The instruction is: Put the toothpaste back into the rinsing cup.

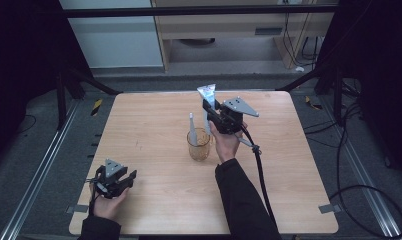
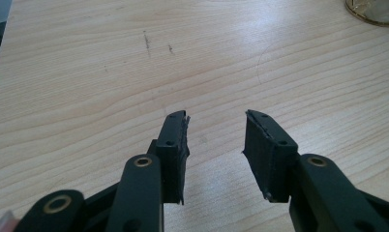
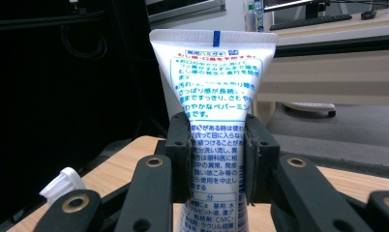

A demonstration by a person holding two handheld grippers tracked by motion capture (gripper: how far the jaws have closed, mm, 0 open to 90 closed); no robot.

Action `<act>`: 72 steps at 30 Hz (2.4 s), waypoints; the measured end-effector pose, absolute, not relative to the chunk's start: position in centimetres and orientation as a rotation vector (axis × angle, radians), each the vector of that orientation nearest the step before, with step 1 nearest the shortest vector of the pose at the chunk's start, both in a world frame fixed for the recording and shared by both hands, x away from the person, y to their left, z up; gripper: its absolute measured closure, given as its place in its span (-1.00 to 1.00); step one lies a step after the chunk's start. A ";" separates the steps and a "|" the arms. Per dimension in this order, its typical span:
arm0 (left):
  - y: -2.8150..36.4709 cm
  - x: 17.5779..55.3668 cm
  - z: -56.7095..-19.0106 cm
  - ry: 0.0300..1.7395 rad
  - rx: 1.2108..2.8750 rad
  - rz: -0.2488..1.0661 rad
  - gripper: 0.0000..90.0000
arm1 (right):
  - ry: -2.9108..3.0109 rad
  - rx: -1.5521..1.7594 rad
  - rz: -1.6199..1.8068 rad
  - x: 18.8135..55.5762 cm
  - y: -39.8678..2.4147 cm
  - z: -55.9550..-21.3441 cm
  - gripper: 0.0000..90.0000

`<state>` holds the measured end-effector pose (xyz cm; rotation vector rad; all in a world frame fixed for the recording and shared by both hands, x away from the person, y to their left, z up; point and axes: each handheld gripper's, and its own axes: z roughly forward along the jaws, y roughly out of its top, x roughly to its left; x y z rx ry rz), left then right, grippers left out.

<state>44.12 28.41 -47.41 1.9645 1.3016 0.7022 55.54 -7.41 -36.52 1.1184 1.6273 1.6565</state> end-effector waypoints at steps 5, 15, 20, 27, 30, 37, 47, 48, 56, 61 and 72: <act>28.4 44.1 -47.4 1.302 1.963 0.704 0.32 | 1.638 1.124 1.658 55.9 -6.7 -37.2 0.54; 28.5 44.1 -47.4 1.304 1.961 0.704 0.32 | 1.669 1.147 1.652 56.6 -5.6 -38.5 0.53; 28.5 44.1 -47.4 1.304 1.961 0.705 0.32 | 1.688 1.172 1.639 56.9 -5.3 -39.6 0.53; 28.5 44.1 -47.4 1.304 1.962 0.706 0.33 | 1.732 1.206 1.620 57.3 -5.0 -40.6 0.52; 28.5 44.1 -47.4 1.302 1.963 0.706 0.33 | 1.749 1.211 1.606 57.4 -4.8 -40.9 0.51; 28.5 44.1 -47.4 1.303 1.965 0.707 0.33 | 1.807 1.217 1.562 57.3 -4.8 -41.6 0.49; 28.4 44.1 -47.4 1.303 1.965 0.710 0.33 | 1.886 1.198 1.508 56.8 -5.0 -41.9 0.47; 28.4 44.1 -47.4 1.303 1.967 0.710 0.33 | 1.898 1.189 1.496 56.7 -5.1 -41.9 0.47; 28.4 44.1 -47.4 1.302 1.970 0.712 0.33 | 1.970 1.179 1.454 56.0 -6.0 -42.0 0.45; 28.4 44.1 -47.4 1.302 1.970 0.713 0.33 | 2.023 1.177 1.413 55.9 -6.2 -42.1 0.40; 28.3 44.1 -47.4 1.302 1.973 0.711 0.33 | 2.129 1.139 1.287 55.5 -6.3 -42.5 0.27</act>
